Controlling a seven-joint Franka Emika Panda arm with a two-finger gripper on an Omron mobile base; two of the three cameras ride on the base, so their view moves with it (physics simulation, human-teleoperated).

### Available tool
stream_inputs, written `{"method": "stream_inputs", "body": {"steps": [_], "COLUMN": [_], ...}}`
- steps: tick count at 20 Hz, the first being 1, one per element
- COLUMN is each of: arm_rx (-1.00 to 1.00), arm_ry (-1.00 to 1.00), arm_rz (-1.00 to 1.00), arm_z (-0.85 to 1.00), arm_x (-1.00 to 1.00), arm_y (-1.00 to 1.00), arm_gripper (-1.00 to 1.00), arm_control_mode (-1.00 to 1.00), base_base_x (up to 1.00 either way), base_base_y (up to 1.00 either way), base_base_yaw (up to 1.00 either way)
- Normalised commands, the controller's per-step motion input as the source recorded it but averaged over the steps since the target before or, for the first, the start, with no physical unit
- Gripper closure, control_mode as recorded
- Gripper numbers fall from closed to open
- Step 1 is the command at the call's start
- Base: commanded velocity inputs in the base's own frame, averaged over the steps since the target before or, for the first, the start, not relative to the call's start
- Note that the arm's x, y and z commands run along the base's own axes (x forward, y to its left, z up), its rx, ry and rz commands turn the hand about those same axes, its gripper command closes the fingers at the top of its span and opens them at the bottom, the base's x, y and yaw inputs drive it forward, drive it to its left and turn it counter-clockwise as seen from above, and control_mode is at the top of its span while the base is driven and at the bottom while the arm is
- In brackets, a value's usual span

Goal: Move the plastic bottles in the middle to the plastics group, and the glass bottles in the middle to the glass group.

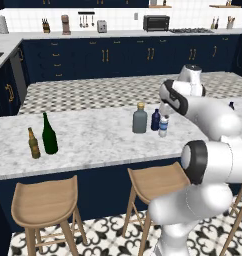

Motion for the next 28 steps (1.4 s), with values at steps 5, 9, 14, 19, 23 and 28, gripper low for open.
{"method": "stream_inputs", "body": {"steps": [5,9,14,19,23,28], "arm_rx": [0.0,0.0,0.0,0.04,0.07,0.03], "arm_ry": [0.0,0.0,0.0,0.0,0.0,0.0], "arm_rz": [0.0,-0.04,-0.08,-0.15,-0.13,-0.05], "arm_z": [-0.39,-0.23,-0.19,-0.21,-0.15,-0.18], "arm_x": [0.49,0.39,0.35,0.48,0.49,0.39], "arm_y": [-0.11,-0.32,-0.3,-0.02,0.0,0.0], "arm_gripper": [-1.0,-1.0,-1.0,-1.0,-1.0,-1.0], "arm_control_mode": [-1.0,-1.0,-1.0,-1.0,-1.0,-1.0], "base_base_x": [0.0,0.0,0.0,0.0,0.0,0.0], "base_base_y": [0.0,0.0,0.0,0.0,0.0,0.0], "base_base_yaw": [0.0,0.0,0.0,0.0,0.0,0.0]}}
